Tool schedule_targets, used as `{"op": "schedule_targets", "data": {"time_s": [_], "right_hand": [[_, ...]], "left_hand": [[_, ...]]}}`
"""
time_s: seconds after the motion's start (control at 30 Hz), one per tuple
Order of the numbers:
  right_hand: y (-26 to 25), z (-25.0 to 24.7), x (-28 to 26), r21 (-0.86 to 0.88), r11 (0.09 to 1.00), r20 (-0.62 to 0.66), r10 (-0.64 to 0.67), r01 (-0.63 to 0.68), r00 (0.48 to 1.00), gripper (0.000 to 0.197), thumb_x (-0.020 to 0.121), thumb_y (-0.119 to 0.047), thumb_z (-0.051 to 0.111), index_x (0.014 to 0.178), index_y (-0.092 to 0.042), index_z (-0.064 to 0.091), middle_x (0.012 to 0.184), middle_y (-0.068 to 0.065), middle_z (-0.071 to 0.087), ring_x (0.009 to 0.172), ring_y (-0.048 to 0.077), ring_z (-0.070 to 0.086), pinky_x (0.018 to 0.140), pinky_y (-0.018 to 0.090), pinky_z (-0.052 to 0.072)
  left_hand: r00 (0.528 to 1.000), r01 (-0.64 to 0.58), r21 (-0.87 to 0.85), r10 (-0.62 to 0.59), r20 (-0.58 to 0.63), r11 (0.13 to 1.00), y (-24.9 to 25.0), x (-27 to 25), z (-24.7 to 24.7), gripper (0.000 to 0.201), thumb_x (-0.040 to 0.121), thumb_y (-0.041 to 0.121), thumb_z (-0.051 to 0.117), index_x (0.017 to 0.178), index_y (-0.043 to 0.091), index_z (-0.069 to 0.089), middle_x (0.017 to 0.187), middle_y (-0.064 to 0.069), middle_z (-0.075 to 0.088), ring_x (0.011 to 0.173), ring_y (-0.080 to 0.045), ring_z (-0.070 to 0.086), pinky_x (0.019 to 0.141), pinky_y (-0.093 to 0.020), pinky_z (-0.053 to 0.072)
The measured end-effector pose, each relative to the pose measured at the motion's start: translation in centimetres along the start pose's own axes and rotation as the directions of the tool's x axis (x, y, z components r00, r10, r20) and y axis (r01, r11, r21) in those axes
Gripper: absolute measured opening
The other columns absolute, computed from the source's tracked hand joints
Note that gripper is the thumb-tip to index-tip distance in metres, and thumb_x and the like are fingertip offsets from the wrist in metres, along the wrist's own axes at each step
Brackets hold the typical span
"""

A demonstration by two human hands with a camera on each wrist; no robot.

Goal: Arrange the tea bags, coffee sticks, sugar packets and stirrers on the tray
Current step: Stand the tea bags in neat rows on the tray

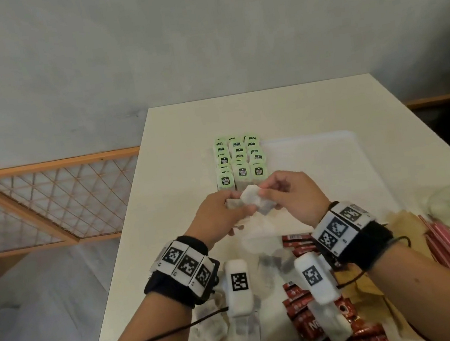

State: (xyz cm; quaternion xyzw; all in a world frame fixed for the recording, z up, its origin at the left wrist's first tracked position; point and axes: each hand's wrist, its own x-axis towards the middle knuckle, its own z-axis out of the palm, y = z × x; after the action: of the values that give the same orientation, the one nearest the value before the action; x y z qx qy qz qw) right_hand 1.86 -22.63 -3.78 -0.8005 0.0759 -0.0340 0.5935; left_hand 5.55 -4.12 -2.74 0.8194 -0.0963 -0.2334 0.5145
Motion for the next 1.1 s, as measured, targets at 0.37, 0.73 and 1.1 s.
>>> {"op": "schedule_targets", "data": {"time_s": [0.37, 0.73, 1.1], "right_hand": [[-0.2, 0.4, -2.4, -0.254, 0.966, -0.249, -0.114, 0.048, 0.962, 0.01, 0.089, -0.017, 0.063, 0.08, -0.017, 0.058, 0.097, -0.003, 0.053, 0.075, 0.014, 0.058, 0.069, 0.022, 0.044], [-0.2, 0.0, -2.4, -0.32, 0.945, -0.185, -0.128, 0.063, 0.974, 0.015, 0.091, -0.017, 0.059, 0.078, -0.018, 0.052, 0.069, -0.006, 0.059, 0.06, 0.006, 0.052, 0.055, 0.018, 0.038], [-0.8, -0.1, -2.3, -0.371, 0.915, -0.089, -0.205, 0.158, 0.975, 0.021, 0.101, -0.026, 0.044, 0.088, -0.018, 0.059, 0.072, -0.012, 0.06, 0.07, 0.01, 0.055, 0.063, 0.031, 0.043]], "left_hand": [[0.978, -0.095, -0.146, 0.065, -0.198, 0.985, 1.3, -1.1, 4.5, 0.011, 0.092, 0.021, 0.066, 0.091, 0.02, 0.077, 0.069, -0.002, 0.068, 0.049, -0.012, 0.062, 0.046, -0.023, 0.043], [0.964, -0.065, -0.1, 0.037, -0.262, 0.993, 0.9, -0.6, 4.3, 0.015, 0.09, 0.026, 0.069, 0.096, 0.015, 0.078, 0.085, 0.0, 0.074, 0.053, -0.013, 0.067, 0.045, -0.017, 0.045], [0.962, -0.117, -0.229, 0.052, -0.269, 0.966, 1.9, -0.4, 4.7, 0.024, 0.093, 0.034, 0.066, 0.104, 0.015, 0.075, 0.083, -0.006, 0.073, 0.05, -0.009, 0.064, 0.043, -0.016, 0.043]]}}
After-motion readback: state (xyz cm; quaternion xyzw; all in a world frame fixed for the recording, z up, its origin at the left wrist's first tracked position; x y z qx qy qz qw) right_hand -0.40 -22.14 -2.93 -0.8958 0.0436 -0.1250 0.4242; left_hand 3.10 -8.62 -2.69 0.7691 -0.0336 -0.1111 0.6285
